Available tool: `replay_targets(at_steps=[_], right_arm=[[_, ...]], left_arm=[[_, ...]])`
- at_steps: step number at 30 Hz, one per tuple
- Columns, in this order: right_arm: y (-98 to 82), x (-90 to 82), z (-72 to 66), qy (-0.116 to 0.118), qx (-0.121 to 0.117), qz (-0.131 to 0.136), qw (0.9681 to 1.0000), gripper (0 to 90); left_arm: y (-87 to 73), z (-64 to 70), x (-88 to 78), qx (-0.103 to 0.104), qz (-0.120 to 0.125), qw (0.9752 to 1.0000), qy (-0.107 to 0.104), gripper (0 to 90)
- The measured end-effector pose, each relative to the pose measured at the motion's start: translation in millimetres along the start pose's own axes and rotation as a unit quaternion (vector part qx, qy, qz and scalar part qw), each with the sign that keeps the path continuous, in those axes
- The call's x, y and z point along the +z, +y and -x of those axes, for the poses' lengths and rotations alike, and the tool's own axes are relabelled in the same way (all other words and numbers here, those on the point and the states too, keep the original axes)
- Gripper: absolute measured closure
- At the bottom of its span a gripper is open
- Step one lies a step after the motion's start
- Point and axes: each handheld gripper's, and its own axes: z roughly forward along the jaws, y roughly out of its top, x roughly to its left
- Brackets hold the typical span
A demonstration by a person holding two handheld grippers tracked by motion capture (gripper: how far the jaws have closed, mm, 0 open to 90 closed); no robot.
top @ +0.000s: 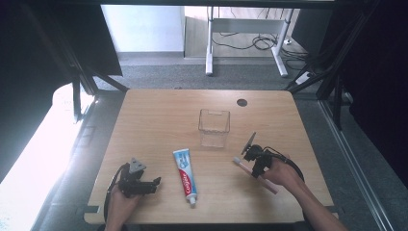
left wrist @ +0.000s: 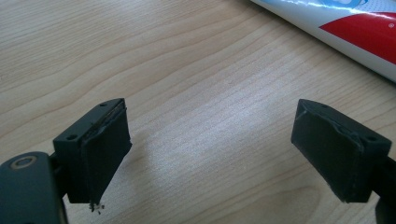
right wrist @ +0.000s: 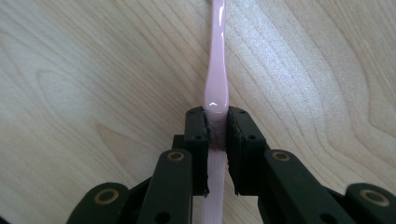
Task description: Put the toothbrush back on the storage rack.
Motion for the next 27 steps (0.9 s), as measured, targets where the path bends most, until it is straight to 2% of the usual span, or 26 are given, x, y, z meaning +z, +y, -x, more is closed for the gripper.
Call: replay_targets(at_steps=[14,18,24,27], right_arm=[[-5.6,-23.4,-0.5,-0.007,-0.015,0.042,0.999,78.5],[-6.2,-31.5,-1.3,-0.006,-0.009,0.055,0.9985,78.5],[-7.4,-42.9,-0.1,-0.003,-0.008,0.082,0.9966,78.6],[-8.8,-51.2,1.4,-0.003,-0.011,0.105,0.9944,78.6]], left_arm=[[0.0,0.2,0.1,0.001,0.002,1.0,0.002,11.7],[-0.1,0.2,0.1,0.001,0.002,1.0,0.002,11.7],[-0.2,0.1,0.3,0.003,0.004,1.0,0.003,11.7],[-0.2,-0.3,-0.2,0.003,0.005,1.0,0.003,11.7]])
